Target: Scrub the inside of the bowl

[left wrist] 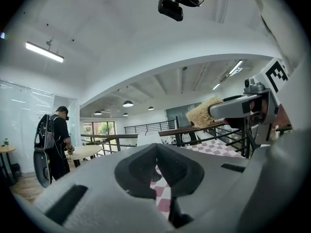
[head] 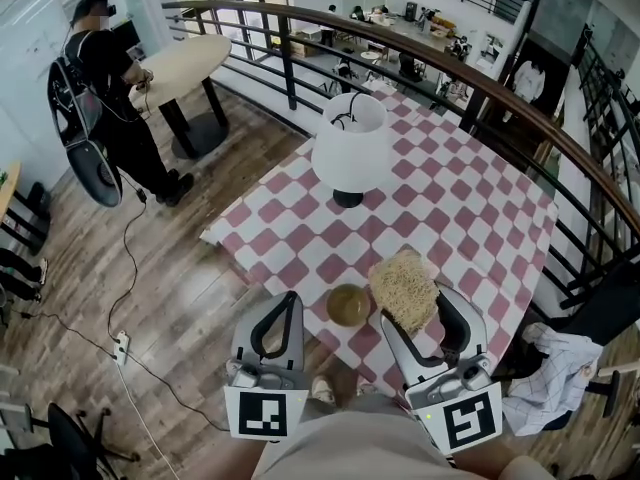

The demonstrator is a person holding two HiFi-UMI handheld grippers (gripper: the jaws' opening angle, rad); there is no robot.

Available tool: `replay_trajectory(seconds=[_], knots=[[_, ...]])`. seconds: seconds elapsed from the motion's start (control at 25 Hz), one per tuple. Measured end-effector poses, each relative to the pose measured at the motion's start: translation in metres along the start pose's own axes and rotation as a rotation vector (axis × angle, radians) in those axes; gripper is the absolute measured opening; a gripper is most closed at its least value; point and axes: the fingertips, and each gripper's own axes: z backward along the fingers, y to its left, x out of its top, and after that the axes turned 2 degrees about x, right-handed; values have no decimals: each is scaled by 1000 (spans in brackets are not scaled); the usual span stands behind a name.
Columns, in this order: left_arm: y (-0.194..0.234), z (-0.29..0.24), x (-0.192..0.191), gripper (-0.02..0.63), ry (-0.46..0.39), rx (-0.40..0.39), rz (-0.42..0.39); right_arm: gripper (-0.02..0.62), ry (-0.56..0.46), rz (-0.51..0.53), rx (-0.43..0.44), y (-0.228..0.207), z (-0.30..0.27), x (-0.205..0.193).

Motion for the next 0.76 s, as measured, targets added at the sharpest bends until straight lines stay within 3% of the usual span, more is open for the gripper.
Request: replay_trajectory(seconds=[0.2,0.76], knots=[[-2,4,-6,15,20,8,-1,249,28,-41,19,5,3,-6],[4,6,-9,15,24,34,26,249,22,-20,31,8,-2,-16]])
